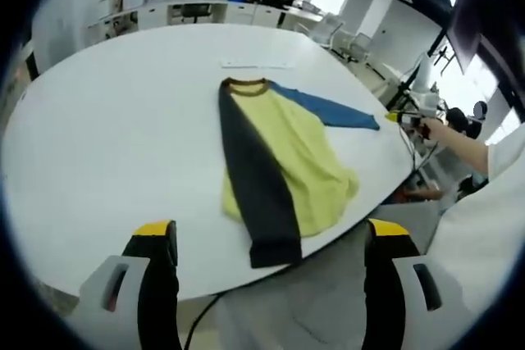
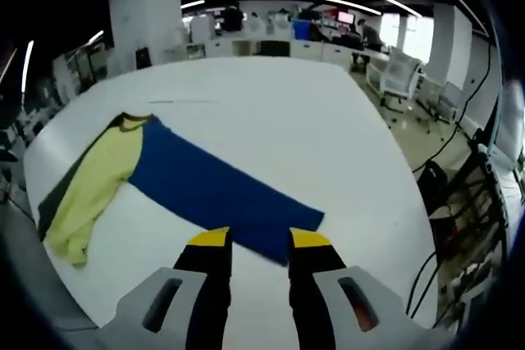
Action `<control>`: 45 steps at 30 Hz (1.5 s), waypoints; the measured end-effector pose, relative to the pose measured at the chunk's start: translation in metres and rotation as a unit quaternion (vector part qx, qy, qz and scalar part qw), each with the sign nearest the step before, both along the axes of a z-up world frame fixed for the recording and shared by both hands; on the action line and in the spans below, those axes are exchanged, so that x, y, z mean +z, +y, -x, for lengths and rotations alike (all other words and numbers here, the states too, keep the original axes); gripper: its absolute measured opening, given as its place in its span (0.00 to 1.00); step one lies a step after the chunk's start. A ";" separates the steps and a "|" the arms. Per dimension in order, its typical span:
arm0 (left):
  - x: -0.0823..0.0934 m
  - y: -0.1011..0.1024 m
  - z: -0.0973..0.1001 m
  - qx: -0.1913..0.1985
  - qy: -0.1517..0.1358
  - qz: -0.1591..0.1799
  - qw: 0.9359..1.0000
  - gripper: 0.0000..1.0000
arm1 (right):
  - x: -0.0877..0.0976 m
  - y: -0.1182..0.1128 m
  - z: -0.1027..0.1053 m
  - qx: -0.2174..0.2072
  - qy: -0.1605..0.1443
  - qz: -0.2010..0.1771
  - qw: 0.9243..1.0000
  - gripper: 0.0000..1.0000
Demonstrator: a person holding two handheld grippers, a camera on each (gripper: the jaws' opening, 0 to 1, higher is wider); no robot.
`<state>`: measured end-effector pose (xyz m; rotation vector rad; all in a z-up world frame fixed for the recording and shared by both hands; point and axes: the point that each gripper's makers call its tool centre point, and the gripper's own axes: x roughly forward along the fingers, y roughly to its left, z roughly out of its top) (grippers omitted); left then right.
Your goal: Fold the garment on the visible template until the final outline fits inside the template.
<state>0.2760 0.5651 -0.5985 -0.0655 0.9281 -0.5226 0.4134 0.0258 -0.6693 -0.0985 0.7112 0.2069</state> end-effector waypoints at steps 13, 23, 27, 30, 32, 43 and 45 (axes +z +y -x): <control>0.004 -0.008 0.015 -0.010 -0.010 0.009 1.000 0.92 | 0.032 0.028 0.023 0.029 -0.036 -0.004 0.999 0.32; 0.007 -0.007 0.023 -0.013 -0.015 0.013 1.000 0.91 | 0.047 0.053 0.048 0.048 -0.043 -0.028 0.998 0.41; 0.008 -0.005 0.026 -0.013 -0.016 0.012 1.000 0.91 | 0.048 0.063 0.058 0.058 -0.037 -0.033 0.997 0.46; 0.009 -0.005 0.027 -0.013 -0.019 0.014 1.000 0.91 | 0.051 0.069 0.066 0.064 -0.034 -0.038 0.997 0.48; 0.009 -0.004 0.027 -0.015 -0.020 0.014 1.000 0.91 | 0.054 0.074 0.072 0.071 -0.032 -0.037 0.996 0.48; 0.011 0.003 0.033 -0.018 -0.020 0.014 1.000 0.92 | 0.068 0.105 0.104 0.121 -0.028 -0.020 0.992 0.58; 0.011 0.003 0.034 -0.019 -0.019 0.013 1.000 0.92 | 0.067 0.110 0.109 0.125 -0.024 -0.021 0.992 0.59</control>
